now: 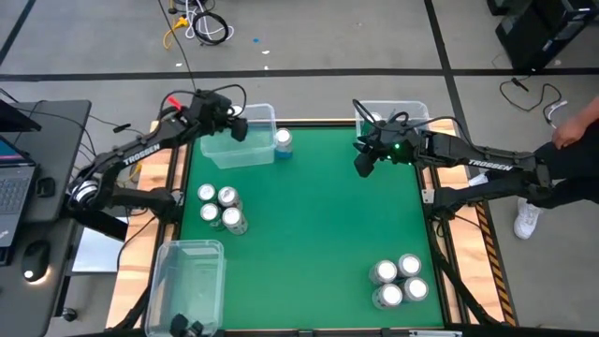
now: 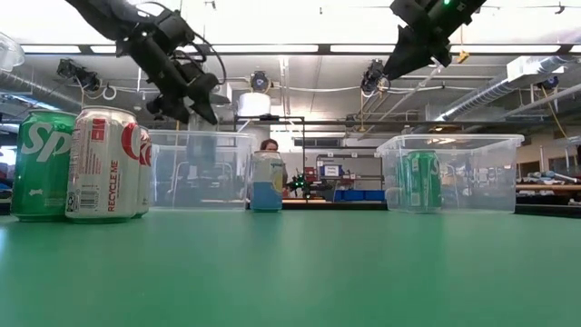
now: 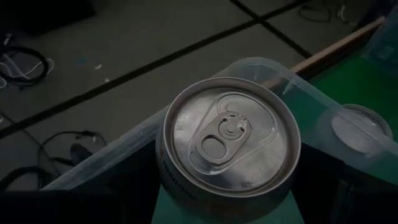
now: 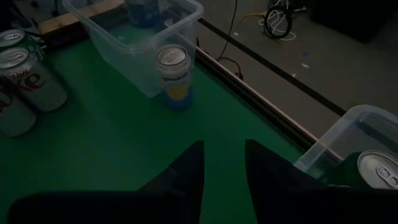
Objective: Sort soda cans
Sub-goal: Put the blue white soda can into the top left transparent bin
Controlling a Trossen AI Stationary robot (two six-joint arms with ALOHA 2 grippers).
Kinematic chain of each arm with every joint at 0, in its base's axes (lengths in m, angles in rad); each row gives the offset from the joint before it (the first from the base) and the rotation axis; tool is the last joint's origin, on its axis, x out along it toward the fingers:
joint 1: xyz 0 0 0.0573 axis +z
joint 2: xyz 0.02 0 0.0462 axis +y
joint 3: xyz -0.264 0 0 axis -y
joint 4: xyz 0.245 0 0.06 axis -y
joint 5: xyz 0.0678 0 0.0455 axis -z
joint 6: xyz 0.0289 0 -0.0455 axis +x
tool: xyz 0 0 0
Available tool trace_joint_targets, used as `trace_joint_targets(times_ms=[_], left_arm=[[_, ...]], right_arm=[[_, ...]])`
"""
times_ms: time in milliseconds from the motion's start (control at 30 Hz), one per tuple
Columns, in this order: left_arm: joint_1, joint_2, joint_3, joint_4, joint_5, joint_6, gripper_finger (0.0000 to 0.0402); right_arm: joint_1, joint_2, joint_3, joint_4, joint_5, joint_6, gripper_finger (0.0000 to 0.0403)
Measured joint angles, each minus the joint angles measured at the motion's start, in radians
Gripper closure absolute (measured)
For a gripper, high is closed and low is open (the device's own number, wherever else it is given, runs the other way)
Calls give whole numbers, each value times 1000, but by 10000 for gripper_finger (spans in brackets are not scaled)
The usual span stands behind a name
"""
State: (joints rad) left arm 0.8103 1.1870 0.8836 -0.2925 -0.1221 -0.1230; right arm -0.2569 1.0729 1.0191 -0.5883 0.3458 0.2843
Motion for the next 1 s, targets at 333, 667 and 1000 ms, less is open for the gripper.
trace_joint_targets(times_ms=[333, 667, 1000], left_arm=[[-78, 38, -33, 126, 4, 0, 112], [-48, 65, 230, -177, 103, 294, 112], [32, 179, 312, -197, 382, 313, 112]], right_arm=[[0, 14, 0, 49, 0, -31, 300], [0, 14, 0, 53, 0, -53, 300], [0, 14, 0, 55, 0, -71, 300]])
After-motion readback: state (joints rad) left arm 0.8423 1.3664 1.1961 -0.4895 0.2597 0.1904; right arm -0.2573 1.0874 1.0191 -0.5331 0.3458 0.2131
